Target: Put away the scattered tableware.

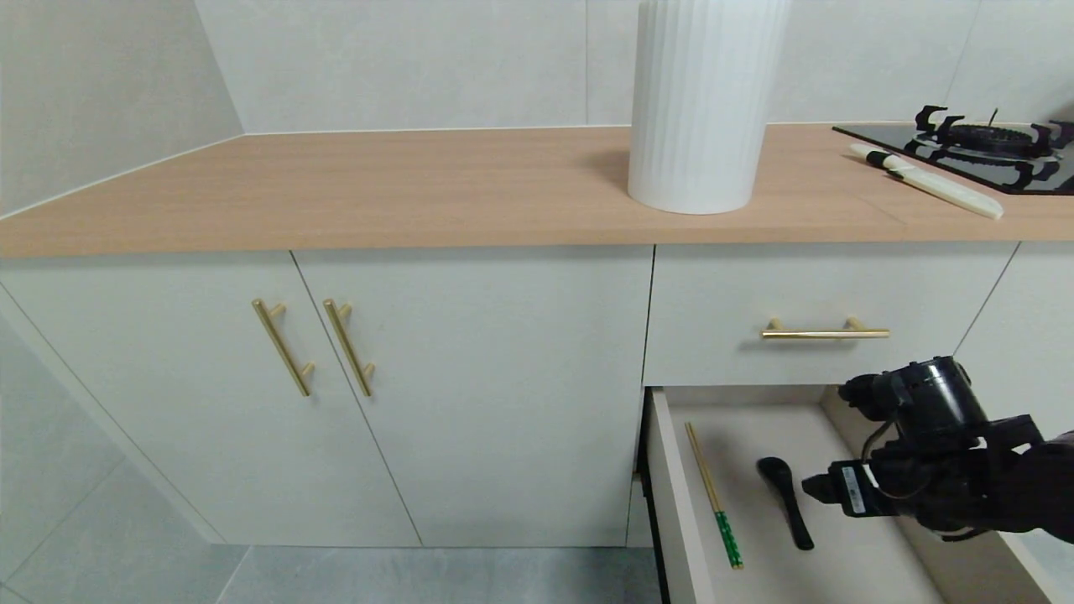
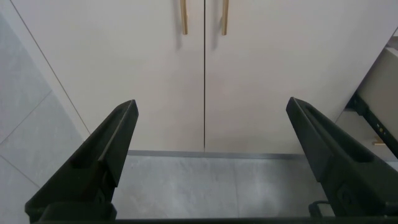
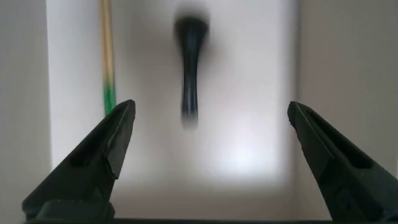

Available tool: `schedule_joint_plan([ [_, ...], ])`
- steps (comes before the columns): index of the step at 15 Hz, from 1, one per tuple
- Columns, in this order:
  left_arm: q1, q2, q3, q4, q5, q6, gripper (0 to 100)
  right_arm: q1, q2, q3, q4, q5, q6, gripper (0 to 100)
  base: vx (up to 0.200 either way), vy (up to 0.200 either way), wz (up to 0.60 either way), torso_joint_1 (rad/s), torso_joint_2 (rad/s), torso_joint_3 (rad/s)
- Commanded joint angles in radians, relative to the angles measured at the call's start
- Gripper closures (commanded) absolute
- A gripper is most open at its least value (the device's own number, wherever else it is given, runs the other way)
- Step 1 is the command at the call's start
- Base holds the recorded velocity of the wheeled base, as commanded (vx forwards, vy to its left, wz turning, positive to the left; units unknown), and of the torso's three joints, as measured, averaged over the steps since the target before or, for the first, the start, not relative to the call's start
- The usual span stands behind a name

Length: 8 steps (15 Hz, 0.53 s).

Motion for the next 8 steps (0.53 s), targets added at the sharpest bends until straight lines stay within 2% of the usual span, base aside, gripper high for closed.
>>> schedule_joint_plan([
  [1,0.000,0.000,0.000,0.000,0.000,0.000,0,0.071,-0.234,-0.134,0.277,0.033,0.034,0,0.000,0.000,0.00,0.000,0.00,0.000],
  [4,0.000,0.000,0.000,0.000,0.000,0.000,0,0.132,-0.323,-0.276,0.600,0.154,0.091,0,0.000,0.000,0.00,0.000,0.00,0.000],
  [5,0.000,0.000,0.000,0.000,0.000,0.000,0,0.134,-0.331,-0.302,0.648,0.161,0.094,0,0.000,0.000,0.00,0.000,0.00,0.000],
  [8,0.000,0.000,0.000,-0.002,0.000,0.000,0,0.134,-0.329,-0.318,0.668,0.159,0.137,0,0.000,0.000,0.00,0.000,0.00,0.000],
])
